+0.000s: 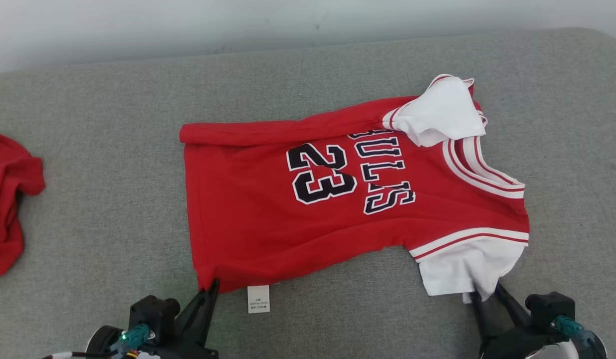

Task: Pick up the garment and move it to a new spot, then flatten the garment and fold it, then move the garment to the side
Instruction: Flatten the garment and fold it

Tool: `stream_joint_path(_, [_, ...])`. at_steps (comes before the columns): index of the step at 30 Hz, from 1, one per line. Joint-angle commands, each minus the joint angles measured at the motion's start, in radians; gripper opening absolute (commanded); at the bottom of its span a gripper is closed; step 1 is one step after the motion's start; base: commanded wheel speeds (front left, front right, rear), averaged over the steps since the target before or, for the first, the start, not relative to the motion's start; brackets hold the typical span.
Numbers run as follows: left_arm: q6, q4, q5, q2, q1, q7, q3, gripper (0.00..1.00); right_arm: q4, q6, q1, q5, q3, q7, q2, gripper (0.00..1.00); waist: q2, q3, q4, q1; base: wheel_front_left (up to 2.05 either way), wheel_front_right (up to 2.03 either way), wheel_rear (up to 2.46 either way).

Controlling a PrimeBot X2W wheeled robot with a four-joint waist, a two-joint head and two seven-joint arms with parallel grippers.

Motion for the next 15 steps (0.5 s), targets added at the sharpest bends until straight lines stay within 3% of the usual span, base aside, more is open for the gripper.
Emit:
stream_joint_path(1, [0.005, -0.005, -0.01, 0.002, -0.005, 0.004, 0.003, 0.0, 0.021, -0.001, 0.002, 0.009, 0.002, 0.003, 0.008, 0.0, 0.0, 0.004, 0.005, 0.0, 0.0, 0.0, 0.0])
stream_joint_path(6, [0.011, -0.058, -0.033, 0.005, 0.001, 0.006, 0.025, 0.0, -0.038, -0.001, 0.0, 0.017, -0.057, -0.053, 0.0, 0.0, 0.0, 0.002, 0.008, 0.0, 0.0, 0.0, 0.0])
stream_joint_path(15, [0.031, -0.217, -0.048, 0.031, -0.032, 0.029, 0.069, 0.0, -0.323, -0.001, -0.053, -0.024, -0.137, -0.061, -0.015, 0.0, 0.0, -0.026, -0.005, 0.0, 0.0, 0.0, 0.0])
